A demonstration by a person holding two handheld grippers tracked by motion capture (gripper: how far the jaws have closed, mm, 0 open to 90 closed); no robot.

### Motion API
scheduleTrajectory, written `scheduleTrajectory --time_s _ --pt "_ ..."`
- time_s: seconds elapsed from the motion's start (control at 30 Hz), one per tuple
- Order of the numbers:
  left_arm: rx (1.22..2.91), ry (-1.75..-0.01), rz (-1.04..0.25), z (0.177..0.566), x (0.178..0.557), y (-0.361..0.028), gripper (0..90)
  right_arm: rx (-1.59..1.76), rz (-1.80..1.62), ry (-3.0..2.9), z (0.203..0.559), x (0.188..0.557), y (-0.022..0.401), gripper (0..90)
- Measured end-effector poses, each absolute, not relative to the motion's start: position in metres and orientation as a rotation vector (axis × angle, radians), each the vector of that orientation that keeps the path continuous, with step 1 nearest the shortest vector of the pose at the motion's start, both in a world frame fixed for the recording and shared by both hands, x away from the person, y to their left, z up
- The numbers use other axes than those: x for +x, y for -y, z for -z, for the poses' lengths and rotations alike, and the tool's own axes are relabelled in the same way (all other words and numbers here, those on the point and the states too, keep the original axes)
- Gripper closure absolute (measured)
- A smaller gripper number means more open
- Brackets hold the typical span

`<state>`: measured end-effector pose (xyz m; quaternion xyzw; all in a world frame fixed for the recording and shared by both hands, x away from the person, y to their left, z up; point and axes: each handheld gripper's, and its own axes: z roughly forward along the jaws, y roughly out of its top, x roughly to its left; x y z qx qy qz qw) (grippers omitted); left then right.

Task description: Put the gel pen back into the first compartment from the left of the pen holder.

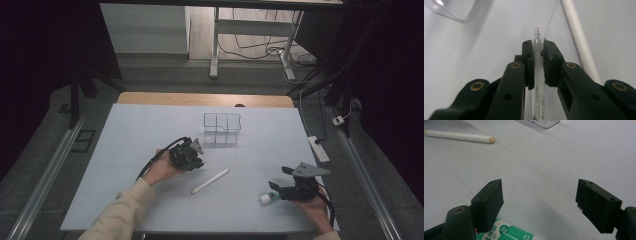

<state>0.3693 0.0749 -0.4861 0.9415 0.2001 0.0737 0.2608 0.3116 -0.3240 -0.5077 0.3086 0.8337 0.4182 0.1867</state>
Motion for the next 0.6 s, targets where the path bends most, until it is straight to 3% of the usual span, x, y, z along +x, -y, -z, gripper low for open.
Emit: scheduleTrajectory --time_s 0.6 --pt "2.371 -0.610 -0.262 0.461 0.369 -0.102 80.2 0.866 -1.180 -2.348 0.508 0.312 0.324 21.5"
